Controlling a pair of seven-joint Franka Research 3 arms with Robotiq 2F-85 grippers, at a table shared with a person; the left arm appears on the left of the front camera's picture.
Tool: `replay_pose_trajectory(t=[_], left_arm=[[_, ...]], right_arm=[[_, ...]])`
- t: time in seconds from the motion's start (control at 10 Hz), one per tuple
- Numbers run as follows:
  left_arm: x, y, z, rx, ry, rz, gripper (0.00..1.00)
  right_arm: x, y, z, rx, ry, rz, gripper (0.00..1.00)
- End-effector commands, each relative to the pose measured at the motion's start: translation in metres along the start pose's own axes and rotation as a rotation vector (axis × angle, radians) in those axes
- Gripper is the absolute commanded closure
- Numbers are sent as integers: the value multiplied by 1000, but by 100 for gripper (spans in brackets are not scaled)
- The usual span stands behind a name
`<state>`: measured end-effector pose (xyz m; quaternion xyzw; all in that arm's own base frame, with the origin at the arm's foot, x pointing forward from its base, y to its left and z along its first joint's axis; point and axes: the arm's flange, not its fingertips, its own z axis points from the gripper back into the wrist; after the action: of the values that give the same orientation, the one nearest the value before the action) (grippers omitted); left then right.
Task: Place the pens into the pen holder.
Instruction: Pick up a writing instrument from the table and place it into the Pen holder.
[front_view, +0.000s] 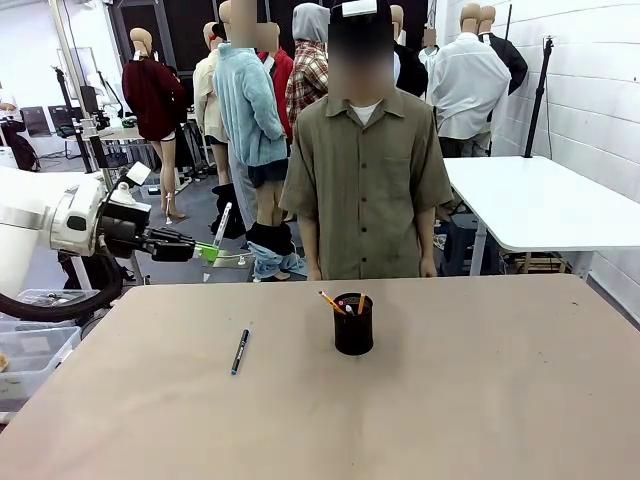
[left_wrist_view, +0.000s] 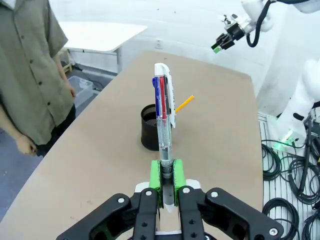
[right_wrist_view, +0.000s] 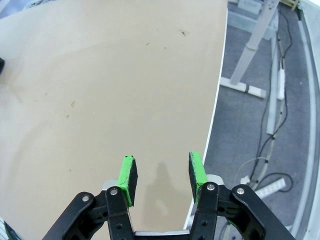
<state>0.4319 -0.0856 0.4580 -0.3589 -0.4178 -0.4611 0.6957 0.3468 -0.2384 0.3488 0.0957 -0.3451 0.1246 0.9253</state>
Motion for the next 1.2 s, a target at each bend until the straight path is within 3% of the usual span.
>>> replay_pose_trajectory(t=[0.0,0.4,0.8,1.1], left_arm=[[1,1,-21,-65,-43,-38,100],[27,47,-110,-373,-205,-109,100],[23,46,-207,-527,-226,-159,100],[22,43,-247,-510,-231,-182,100]], right_arm=[[0,0,-2,-9,10,6,46],[0,0,-2,-9,10,6,46],[0,0,-2,-9,10,6,46],[0,0,-2,-9,10,6,46]])
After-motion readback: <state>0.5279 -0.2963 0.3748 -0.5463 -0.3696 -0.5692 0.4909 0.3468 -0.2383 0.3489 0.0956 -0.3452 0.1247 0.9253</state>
